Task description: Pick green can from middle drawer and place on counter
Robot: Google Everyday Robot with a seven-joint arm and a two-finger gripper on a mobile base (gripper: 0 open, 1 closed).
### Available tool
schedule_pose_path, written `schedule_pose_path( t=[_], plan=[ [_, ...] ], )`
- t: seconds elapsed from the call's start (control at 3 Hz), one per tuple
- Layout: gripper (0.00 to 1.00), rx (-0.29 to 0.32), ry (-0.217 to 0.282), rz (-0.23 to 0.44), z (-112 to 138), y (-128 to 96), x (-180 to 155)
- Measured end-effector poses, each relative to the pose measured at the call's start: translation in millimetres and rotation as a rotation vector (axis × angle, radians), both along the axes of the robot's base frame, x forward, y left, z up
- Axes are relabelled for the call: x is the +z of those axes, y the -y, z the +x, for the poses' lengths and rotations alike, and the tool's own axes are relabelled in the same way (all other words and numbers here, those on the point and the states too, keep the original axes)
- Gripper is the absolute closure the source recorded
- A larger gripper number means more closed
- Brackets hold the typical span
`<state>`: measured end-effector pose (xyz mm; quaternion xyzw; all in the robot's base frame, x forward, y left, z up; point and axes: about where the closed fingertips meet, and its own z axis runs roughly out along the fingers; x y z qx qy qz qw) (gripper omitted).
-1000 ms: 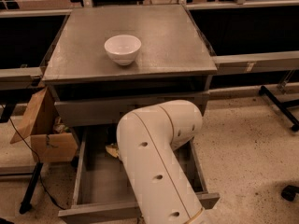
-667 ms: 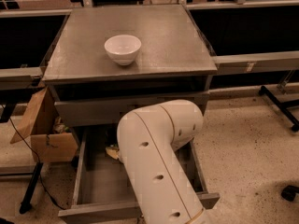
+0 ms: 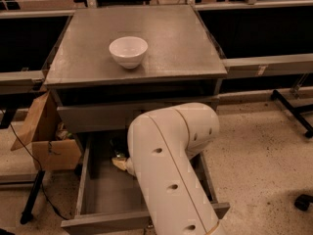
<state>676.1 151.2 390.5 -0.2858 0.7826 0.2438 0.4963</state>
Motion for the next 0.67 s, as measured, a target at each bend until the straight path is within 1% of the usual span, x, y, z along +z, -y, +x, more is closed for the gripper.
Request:
schedule_pose_path(
  t=[0.67],
  plan=[
    [1.00,0.047,0.047,-0.012,-24,19,22]
  ],
)
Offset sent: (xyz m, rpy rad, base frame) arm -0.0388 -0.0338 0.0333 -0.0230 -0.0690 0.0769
